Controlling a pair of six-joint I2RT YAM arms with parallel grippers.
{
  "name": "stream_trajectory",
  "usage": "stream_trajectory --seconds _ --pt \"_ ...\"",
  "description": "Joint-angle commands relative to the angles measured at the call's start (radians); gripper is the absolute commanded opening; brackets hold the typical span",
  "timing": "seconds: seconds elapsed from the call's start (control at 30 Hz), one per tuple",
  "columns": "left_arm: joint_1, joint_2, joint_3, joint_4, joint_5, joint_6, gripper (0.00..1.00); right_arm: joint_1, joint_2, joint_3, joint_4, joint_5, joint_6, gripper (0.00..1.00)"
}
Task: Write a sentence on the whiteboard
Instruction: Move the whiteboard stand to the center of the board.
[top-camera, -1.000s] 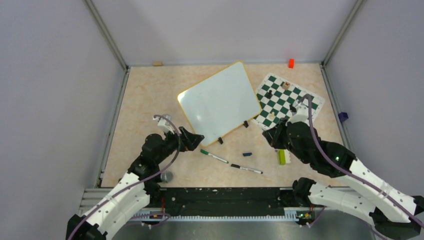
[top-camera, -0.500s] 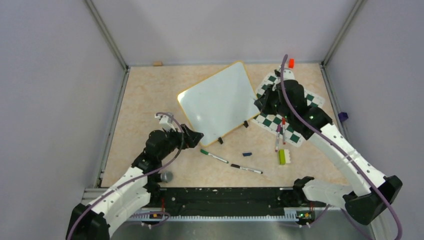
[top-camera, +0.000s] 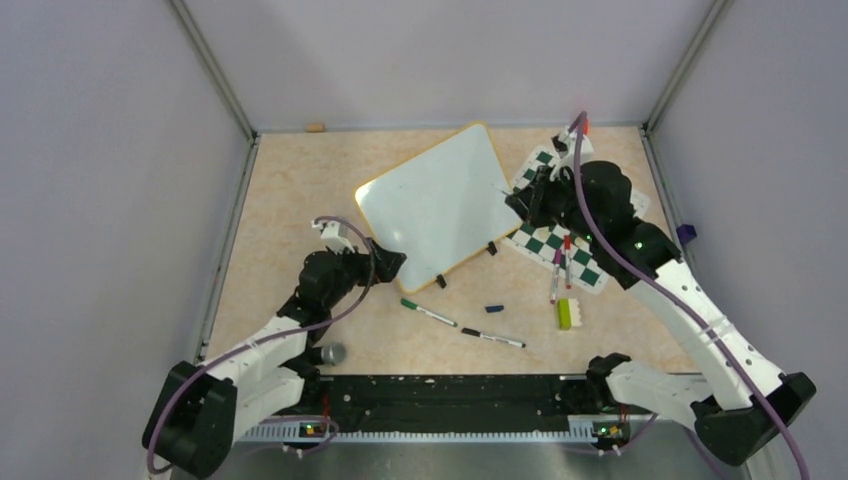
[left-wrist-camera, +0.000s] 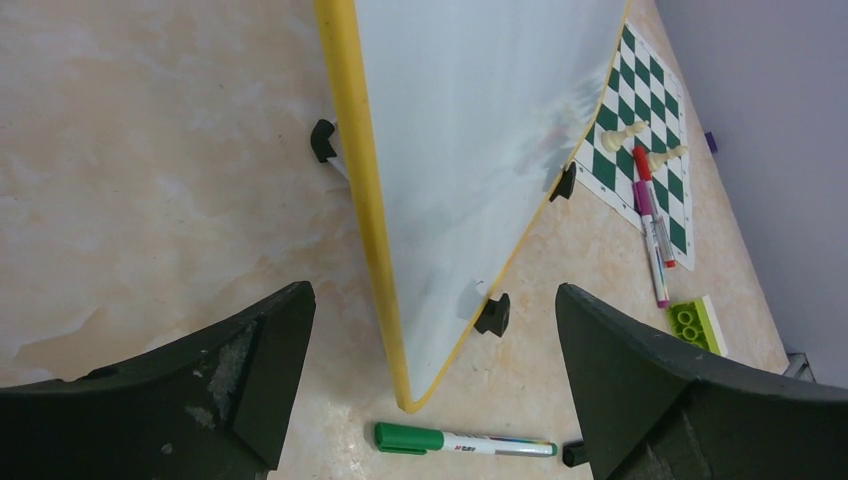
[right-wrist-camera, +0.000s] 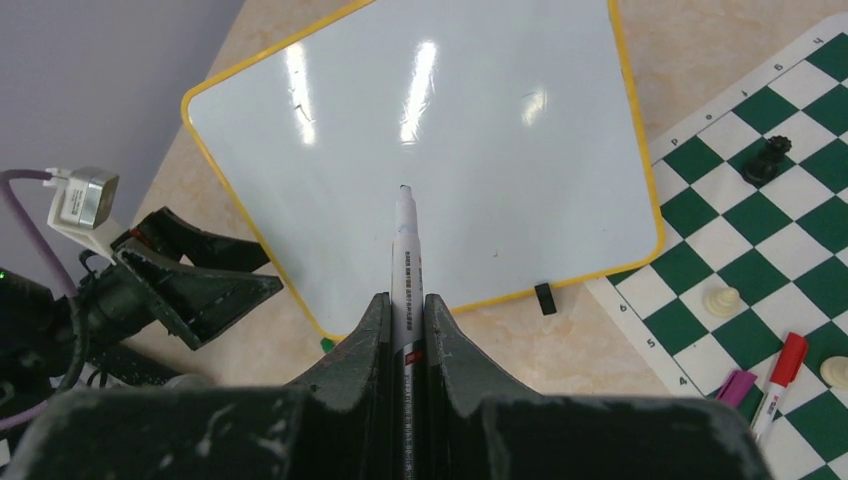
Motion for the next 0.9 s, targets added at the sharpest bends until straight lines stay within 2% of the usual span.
stream_trajectory --seconds 0.0,0.1,0.2,0.27,0.33,0.43,0.57,0.67,0.77,0.87 --pt "0.013 0.047 -0.021 0.195 0.019 0.036 0.94 -0.066 0.059 0.038 0.070 0.010 -0.005 0.00" --pt "0.015 0.064 -0.016 0.203 0.004 0.069 0.91 -0.197 0.127 0.053 0.122 0.005 0.073 0.00" --pt "0.017 0.098 -0.023 0.246 0.026 0.112 0.88 -0.350 0.204 0.039 0.229 -0.142 0.172 0.00" --pt "0.019 0.147 -0.041 0.331 0.062 0.138 0.88 -0.423 0.259 0.019 0.316 -0.242 0.223 0.00" --pt "0.024 0.200 -0.058 0.415 0.101 0.145 0.87 -0.448 0.329 0.030 0.376 -0.325 0.205 0.00" --pt "0.027 0.281 -0.064 0.520 0.176 0.147 0.84 -0.459 0.461 0.090 0.384 -0.368 0.176 0.00" --pt "0.029 0.338 -0.047 0.561 0.246 0.151 0.78 -0.469 0.612 0.185 0.359 -0.434 0.140 0.00" --pt "0.029 0.341 -0.035 0.545 0.294 0.169 0.63 -0.470 0.690 0.237 0.335 -0.459 0.120 0.00" --pt "0.029 0.347 -0.020 0.513 0.318 0.189 0.39 -0.469 0.738 0.252 0.331 -0.462 0.114 0.00" --pt "0.029 0.365 -0.019 0.533 0.340 0.201 0.26 -0.470 0.763 0.243 0.345 -0.468 0.117 0.00"
